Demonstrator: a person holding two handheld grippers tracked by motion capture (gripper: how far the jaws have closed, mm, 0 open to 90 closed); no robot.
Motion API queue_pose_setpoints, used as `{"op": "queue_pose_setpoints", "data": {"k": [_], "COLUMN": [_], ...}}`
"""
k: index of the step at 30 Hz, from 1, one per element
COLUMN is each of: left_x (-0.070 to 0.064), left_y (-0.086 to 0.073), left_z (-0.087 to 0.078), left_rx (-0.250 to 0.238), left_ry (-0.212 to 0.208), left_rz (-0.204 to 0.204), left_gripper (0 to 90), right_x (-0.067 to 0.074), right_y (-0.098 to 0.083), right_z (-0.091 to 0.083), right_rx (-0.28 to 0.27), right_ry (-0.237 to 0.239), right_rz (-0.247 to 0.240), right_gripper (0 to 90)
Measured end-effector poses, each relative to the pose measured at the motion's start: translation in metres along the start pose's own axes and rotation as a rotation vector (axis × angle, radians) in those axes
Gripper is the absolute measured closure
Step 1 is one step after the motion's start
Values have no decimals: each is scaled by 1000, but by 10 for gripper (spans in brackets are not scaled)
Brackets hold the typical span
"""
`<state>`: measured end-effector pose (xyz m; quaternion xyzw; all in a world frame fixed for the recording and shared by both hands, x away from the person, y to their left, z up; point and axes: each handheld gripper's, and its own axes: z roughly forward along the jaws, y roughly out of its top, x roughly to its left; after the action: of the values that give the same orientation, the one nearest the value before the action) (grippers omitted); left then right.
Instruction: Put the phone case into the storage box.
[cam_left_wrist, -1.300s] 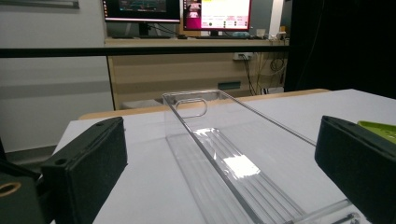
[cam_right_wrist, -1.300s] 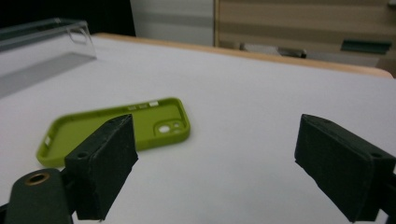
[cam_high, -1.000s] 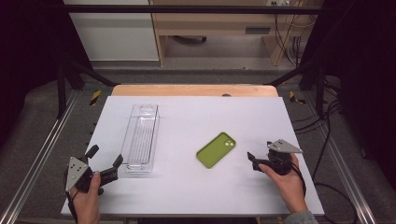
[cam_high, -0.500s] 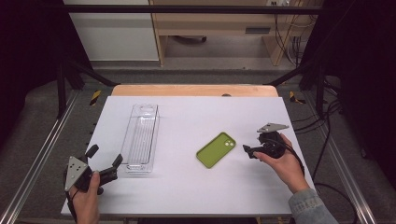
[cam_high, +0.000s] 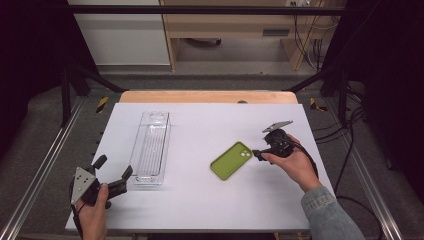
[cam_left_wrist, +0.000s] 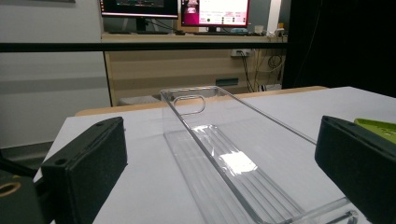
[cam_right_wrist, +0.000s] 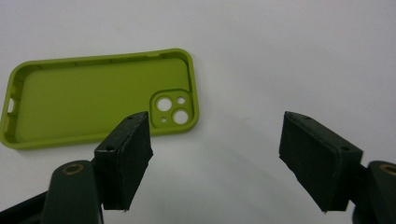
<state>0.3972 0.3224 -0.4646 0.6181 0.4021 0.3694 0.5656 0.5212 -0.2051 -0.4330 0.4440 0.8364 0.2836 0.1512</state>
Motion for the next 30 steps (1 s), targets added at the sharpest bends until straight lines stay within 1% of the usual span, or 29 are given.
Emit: {"op": "queue_pose_setpoints", "data": {"k": [2,5,6,9,13,18,23,27,30], "left_x": [0,0,0,0,0,-1,-2,-2,-3], "left_y": [0,0,0,0,0,0,0,-1,-1], "left_z": [0,1,1,1,1,2,2,3,4], "left_rx": [2,4,4,5,6,8,12,14,17], "left_ry": [-4,-7,-8,-10,-12,-14,-21,-25,-29], "left_rz": [2,6,7,8,9,10,14,17,20], "left_gripper": [19,18,18,19,19,19,19,19,19], "right_x": [1,2,2,4,5,4,2,0,-1], "right_y": [3,6,6,9,10,11,10,10,10], "right_z": [4,10,12,17,22,28,33,37,44], "right_rx": [5,28,29,25,33,32,33,29,35], "right_ry": [5,9,12,23,27,30,37,53,68], "right_rz": [5,5,-1,13,15,17,30,33,61], "right_gripper": [255,264,266,299,331,406,487,546,576]}}
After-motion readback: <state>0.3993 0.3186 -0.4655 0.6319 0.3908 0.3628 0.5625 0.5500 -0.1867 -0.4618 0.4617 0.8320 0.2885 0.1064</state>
